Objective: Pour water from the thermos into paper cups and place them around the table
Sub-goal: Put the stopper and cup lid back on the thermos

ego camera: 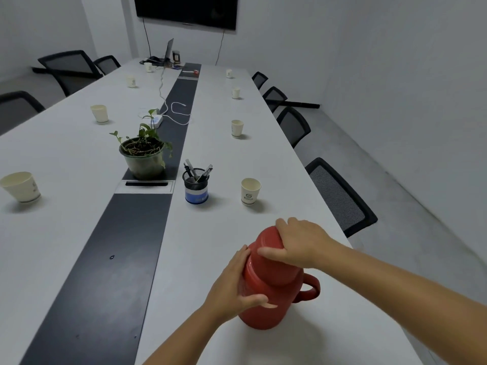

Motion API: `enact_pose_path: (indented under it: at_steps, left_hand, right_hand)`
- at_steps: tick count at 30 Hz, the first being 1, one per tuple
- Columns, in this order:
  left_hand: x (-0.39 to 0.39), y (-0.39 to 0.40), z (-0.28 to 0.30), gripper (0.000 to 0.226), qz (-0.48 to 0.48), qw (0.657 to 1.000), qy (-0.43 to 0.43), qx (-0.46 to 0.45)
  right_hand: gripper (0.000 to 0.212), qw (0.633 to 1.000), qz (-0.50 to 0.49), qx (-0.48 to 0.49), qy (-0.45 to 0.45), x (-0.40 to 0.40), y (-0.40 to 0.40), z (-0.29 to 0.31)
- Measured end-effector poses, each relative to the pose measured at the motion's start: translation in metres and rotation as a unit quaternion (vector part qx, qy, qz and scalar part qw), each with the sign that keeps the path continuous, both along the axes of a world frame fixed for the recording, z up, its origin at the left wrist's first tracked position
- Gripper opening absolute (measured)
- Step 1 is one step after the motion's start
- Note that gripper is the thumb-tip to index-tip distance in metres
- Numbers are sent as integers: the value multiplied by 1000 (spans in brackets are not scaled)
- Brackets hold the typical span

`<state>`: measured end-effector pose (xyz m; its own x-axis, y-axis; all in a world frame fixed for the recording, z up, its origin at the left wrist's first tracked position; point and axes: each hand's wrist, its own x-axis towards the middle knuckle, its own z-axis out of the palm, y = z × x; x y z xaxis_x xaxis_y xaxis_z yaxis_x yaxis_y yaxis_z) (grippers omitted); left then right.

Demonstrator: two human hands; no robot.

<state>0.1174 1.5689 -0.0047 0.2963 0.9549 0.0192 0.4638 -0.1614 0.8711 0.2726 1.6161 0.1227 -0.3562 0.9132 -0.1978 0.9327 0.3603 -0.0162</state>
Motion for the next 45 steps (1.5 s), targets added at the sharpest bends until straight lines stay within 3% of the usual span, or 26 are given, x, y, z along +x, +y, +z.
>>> enact_pose_path:
  at_steps: [3,8,10,12,14,16,18,21,26,34,37,41,45]
  left_hand:
    - [0,2,-1,91,3,1000,18,14]
    - [-1,2,-2,92,2,1000,11,11]
    - [0,1,1,92,3,1000,9,8]
    - [0,0,1,93,2,1000,14,3]
    - [0,0,1,96,0,1000,21,-1]
    - [0,1,2,98,1,1000,19,0]
    - [0,1,2,96,2,1000,13,0]
    - [0,0,4,98,4,1000,-5,-1]
    - [1,0,4,100,22,1000,-18,-1]
    - [2,0,2,100,28,999,-31,-2]
    - [2,1,2,93,20,999,-29,-3]
    - [-5,5,4,94,4,1000,-27,3]
    - [-5,5,1,97,5,1000,-19,12]
  right_hand:
    - [62,999,1,27,-29,8,4,6]
    - [86,971,129,-192,52,24,11,17]
    - [84,985,115,-116,47,21,6,6]
    - [79,999,48,0,9,8,-5,-6]
    - [77,999,-25,45,-13,-3,-8,-10]
    - [74,999,-11,24,-44,3,-1,-3]
    - [74,995,64,-69,-23,18,6,7]
    - [96,980,143,-141,-5,27,11,11]
    - [99,987,154,-41,-30,20,12,-1]
    - [92,995,-5,95,-3,5,-19,-29]
    - [94,999,23,41,7,12,-12,-25]
    - [96,985,103,-94,105,26,2,-12]
    - [90,979,82,-9,187,22,-4,-26]
